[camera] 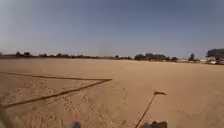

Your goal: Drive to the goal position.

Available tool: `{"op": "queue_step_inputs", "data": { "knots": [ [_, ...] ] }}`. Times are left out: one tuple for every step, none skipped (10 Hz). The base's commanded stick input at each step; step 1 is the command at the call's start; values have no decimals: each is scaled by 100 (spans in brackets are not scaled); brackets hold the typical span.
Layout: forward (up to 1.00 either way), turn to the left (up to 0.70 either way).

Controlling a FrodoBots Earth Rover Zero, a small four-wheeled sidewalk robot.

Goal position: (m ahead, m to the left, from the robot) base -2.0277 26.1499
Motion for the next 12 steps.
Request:
{"op": "queue_step_inputs", "data": {
  "knots": [
    [0, 0],
    [0, 0],
    [0, 0],
    [0, 0],
    [50, 0],
    [50, 0],
    [50, 0],
    [50, 0],
    [50, 0],
    [50, 50],
    [50, 50],
    [50, 50]
  ]
}}
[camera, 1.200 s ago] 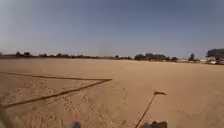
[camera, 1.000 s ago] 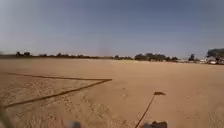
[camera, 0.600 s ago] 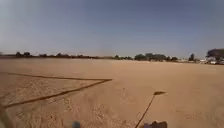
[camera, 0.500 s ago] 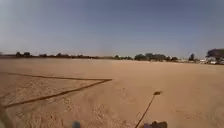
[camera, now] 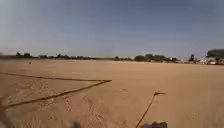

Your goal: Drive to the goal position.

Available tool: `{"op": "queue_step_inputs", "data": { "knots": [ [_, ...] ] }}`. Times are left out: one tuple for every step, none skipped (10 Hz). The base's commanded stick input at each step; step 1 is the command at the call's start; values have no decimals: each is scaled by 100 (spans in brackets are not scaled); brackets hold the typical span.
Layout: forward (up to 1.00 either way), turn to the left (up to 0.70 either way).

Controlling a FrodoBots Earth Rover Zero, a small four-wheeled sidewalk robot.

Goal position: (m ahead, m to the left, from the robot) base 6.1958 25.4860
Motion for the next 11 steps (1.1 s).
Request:
{"op": "queue_step_inputs", "data": {
  "knots": [
    [50, 50],
    [50, 50],
    [50, 50],
    [50, 50],
    [50, 50],
    [50, 50],
    [50, 50],
    [50, 50],
    [50, 50],
    [50, 50],
    [50, 0]
  ]
}}
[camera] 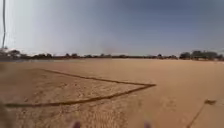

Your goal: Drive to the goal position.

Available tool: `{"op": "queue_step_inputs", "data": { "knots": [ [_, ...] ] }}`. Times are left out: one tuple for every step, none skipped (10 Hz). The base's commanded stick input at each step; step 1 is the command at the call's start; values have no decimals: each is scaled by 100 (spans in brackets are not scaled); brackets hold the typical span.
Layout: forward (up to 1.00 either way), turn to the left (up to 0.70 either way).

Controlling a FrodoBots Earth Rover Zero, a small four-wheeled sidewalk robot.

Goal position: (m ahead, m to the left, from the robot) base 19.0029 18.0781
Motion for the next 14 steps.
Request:
{"op": "queue_step_inputs", "data": {
  "knots": [
    [50, 0],
    [50, 0],
    [50, 0],
    [50, 0],
    [50, 0],
    [50, 0],
    [50, 0],
    [50, 0],
    [50, 0],
    [50, 0],
    [50, 0],
    [50, 0],
    [50, 0],
    [50, 0]
  ]
}}
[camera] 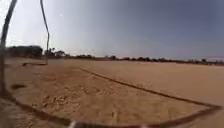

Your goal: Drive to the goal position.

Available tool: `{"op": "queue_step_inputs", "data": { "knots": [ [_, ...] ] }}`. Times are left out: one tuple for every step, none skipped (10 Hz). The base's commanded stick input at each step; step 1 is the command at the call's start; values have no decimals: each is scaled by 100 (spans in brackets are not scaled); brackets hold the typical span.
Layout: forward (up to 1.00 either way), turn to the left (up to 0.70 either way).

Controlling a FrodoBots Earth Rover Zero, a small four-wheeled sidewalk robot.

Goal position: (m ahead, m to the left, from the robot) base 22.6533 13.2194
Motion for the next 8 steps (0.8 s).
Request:
{"op": "queue_step_inputs", "data": {
  "knots": [
    [50, 0],
    [50, 50],
    [50, 50],
    [50, 50],
    [50, 35],
    [50, 12],
    [50, 0],
    [50, 0]
  ]
}}
